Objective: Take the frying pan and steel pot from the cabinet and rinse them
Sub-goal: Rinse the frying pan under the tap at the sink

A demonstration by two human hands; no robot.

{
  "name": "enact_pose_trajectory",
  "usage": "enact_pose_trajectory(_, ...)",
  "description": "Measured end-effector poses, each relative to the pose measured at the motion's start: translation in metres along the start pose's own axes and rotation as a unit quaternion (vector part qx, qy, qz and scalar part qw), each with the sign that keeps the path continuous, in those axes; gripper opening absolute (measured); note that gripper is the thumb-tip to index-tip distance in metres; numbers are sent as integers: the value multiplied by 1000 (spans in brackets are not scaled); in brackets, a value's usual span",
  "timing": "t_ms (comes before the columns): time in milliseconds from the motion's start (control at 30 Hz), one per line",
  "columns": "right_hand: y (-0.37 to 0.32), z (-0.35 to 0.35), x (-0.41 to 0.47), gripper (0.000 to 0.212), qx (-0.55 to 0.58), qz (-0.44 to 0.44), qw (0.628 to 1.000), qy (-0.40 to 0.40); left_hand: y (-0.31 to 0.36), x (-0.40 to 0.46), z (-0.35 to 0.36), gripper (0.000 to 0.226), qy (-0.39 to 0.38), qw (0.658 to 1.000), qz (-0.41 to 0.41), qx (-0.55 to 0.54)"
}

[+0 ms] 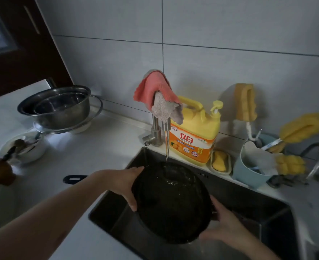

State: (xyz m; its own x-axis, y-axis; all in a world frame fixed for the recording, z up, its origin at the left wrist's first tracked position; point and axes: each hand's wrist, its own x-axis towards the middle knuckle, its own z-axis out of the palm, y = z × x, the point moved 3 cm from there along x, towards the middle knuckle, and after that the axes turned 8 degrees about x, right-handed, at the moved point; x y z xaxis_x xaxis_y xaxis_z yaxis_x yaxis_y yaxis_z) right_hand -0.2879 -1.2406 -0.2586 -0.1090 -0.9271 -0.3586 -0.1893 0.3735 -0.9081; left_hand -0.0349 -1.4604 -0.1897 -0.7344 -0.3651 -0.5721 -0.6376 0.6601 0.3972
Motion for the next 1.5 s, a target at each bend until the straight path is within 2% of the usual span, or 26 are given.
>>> enact_pose_trajectory(100,10,21,6,133,7,-39,998,42,-2,-5,-5,131,66,997,-3,51)
enact_pose_trajectory(200,5,18,8,146,-5,-70,995,76,3,-11,-2,141,133,990,4,47)
enact_pose_trajectory(300,-17,-2,5,146,-66,-120,985,104,10,-12,13,146,221,974,-15,42)
enact_pose_trajectory(433,-33,-34,-4,145,-168,-163,964,128,29,-5,36,146,321,946,-32,34)
enact_pose_trajectory(567,-20,-55,-15,148,-218,-147,954,145,50,5,59,136,396,916,15,59)
enact_pose_trajectory(667,-11,-61,-29,144,-247,-163,936,192,60,9,67,133,433,897,18,87)
enact_pose_trajectory(800,-12,-64,-48,141,-285,-217,894,268,75,1,65,127,492,859,28,139)
enact_pose_trajectory(967,-43,-70,-75,131,-319,-324,819,351,100,-21,44,110,601,774,82,183)
enact_pose_trajectory(1133,-92,-85,-101,116,-341,-418,743,396,123,-44,4,108,666,707,104,215)
enact_pose_trajectory(1300,-146,-98,-128,114,-357,-466,685,431,149,-73,-42,109,695,672,140,215)
enact_pose_trajectory(1367,-164,-101,-138,115,-363,-453,680,447,159,-84,-57,109,706,658,149,215)
enact_pose_trajectory(1500,-189,-104,-156,102,-377,-457,662,459,174,-104,-75,113,717,642,159,219)
